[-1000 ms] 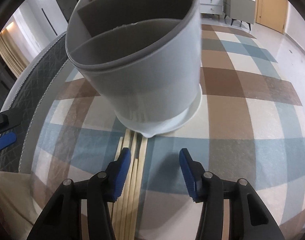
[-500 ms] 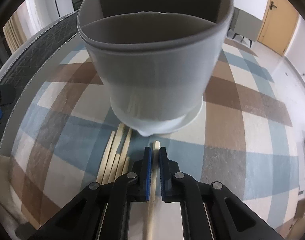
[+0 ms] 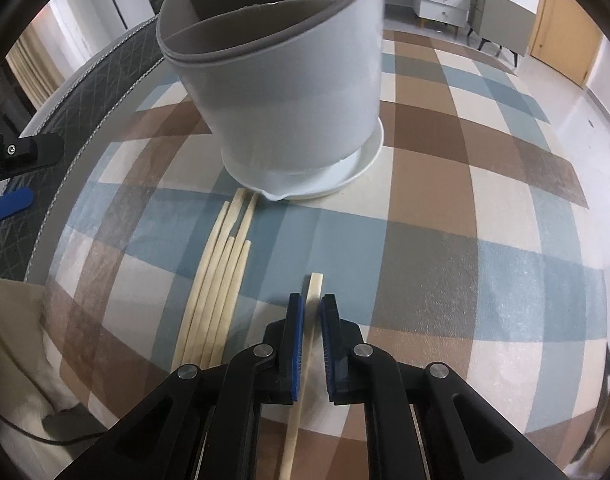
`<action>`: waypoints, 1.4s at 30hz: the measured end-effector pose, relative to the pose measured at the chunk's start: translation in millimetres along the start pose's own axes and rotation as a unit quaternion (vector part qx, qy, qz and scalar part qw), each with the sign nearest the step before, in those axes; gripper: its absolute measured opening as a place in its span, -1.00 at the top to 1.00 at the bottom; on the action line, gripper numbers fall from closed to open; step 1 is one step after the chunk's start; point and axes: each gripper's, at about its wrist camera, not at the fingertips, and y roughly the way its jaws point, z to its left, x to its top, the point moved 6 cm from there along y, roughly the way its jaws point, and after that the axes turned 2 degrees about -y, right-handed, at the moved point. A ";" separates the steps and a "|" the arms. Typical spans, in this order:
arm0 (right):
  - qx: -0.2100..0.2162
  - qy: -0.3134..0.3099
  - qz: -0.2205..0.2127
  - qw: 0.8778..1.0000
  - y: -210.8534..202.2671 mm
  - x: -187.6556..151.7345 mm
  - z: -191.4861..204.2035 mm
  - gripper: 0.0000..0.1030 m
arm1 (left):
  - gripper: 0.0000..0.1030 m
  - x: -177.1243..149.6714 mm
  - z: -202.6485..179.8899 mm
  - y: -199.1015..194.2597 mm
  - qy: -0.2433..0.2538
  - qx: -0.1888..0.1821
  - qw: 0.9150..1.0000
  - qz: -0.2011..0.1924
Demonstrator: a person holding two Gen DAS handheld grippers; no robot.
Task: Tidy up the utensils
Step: 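Pinch one wooden chopstick from the pile with the right tool, then lift the right tool's chopstick while the left tool pinches another from the pile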
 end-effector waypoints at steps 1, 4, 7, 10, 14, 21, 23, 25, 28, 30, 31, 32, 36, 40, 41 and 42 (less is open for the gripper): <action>-0.006 -0.007 0.002 1.000 1.3 2.3 2.1 0.80 | -0.80 0.1 0.9 -0.1 -0.002 0.001 1.000 0.001; -0.022 -0.025 0.006 0.999 5.2 10.1 8.8 0.79 | -0.80 1.4 5.1 0.1 -0.009 0.001 1.000 0.001; -0.030 -0.038 0.007 0.999 8.9 15.6 14.1 0.82 | -0.80 0.4 5.5 1.9 -0.004 0.004 1.000 0.002; -0.014 -0.022 -0.002 1.000 8.0 19.8 12.4 0.89 | -0.80 -3.1 5.2 8.6 0.005 0.002 1.000 0.014; 0.031 0.048 -0.030 0.998 -3.7 26.3 -11.4 0.89 | -0.80 -16.0 -6.0 21.7 0.032 -0.009 0.999 0.042; 0.128 0.194 -0.102 0.967 -36.2 39.6 -67.6 0.89 | -0.80 -49.8 -45.9 39.2 0.126 -0.027 0.989 0.075; 0.152 0.220 -0.114 0.957 -41.6 41.1 -78.7 0.89 | -0.80 -55.2 -50.3 41.8 0.143 -0.020 0.986 0.078; 0.178 0.250 -0.133 0.942 -48.7 41.7 -90.1 0.89 | -0.80 -61.1 -53.1 47.2 0.152 -0.014 0.985 0.086; 0.196 0.279 -0.151 0.928 -57.3 41.2 -102.1 0.89 | -0.80 -65.6 -53.1 54.8 0.152 -0.001 0.984 0.097; 0.200 0.288 -0.159 0.923 -62.1 40.4 -107.5 0.89 | -0.80 -69.3 -51.6 60.1 0.153 0.013 0.983 0.105; 0.200 0.291 -0.161 0.922 -64.1 40.0 -109.7 0.89 | -0.80 -70.8 -51.6 62.7 0.153 0.020 0.982 0.108; 0.201 0.291 -0.163 0.921 -65.7 39.5 -110.5 0.89 | -0.80 -71.5 -50.3 63.5 0.154 0.027 0.982 0.111; 0.198 0.287 -0.169 0.922 -73.5 35.4 -111.4 0.89 | -0.80 -69.6 -46.7 66.2 0.140 0.029 0.983 0.117; 0.197 0.282 -0.177 0.922 -79.3 34.8 -111.4 0.89 | -0.81 -65.7 -46.1 67.1 0.133 0.032 0.984 0.113; 0.195 0.278 -0.179 0.923 -80.8 35.5 -110.5 0.89 | -0.81 -64.8 -46.4 67.6 0.133 0.032 0.984 0.111; 0.194 0.276 -0.181 0.924 -83.4 34.3 -110.3 0.89 | -0.81 -63.2 -47.4 68.8 0.133 0.032 0.985 0.109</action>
